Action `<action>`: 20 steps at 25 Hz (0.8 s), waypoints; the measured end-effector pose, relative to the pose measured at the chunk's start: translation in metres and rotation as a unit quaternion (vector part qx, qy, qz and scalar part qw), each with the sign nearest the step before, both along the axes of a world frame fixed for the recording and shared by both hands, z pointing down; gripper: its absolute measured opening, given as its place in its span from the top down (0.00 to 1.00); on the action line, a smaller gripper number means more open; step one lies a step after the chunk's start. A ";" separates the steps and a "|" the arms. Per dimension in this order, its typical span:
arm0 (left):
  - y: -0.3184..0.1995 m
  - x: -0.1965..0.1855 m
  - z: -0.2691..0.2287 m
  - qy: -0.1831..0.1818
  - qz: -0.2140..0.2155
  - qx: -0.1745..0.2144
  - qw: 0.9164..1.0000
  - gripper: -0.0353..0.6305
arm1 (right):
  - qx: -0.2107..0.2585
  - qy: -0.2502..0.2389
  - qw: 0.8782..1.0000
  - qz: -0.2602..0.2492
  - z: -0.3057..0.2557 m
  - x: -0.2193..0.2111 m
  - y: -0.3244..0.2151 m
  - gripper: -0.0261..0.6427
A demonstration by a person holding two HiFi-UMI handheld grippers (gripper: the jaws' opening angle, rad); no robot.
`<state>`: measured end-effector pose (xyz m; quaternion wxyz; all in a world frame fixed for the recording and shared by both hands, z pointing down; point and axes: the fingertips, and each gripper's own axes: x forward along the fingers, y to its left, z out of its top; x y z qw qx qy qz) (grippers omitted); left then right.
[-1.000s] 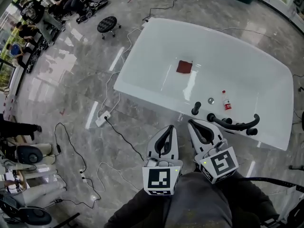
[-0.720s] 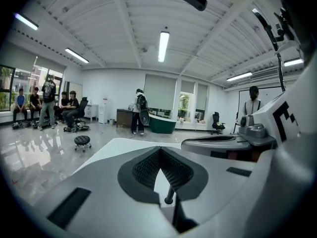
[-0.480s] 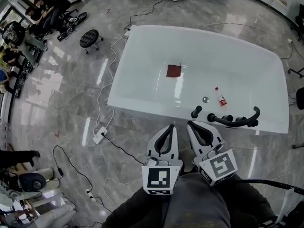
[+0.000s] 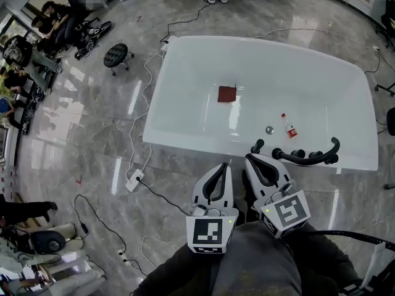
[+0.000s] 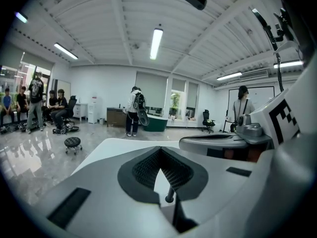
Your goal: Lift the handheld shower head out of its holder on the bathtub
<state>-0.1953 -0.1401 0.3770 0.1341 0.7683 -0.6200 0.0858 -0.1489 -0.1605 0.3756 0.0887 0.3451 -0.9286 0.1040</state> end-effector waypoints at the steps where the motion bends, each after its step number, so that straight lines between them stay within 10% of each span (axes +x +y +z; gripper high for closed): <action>1: -0.001 -0.002 -0.002 -0.003 -0.002 0.002 1.000 0.94 | 0.005 -0.002 1.000 -0.004 -0.003 -0.002 0.000 0.96; 20: -0.033 0.013 0.021 -0.012 0.004 -0.028 1.000 0.94 | -0.018 -0.008 0.999 0.025 0.022 0.026 -0.036 0.96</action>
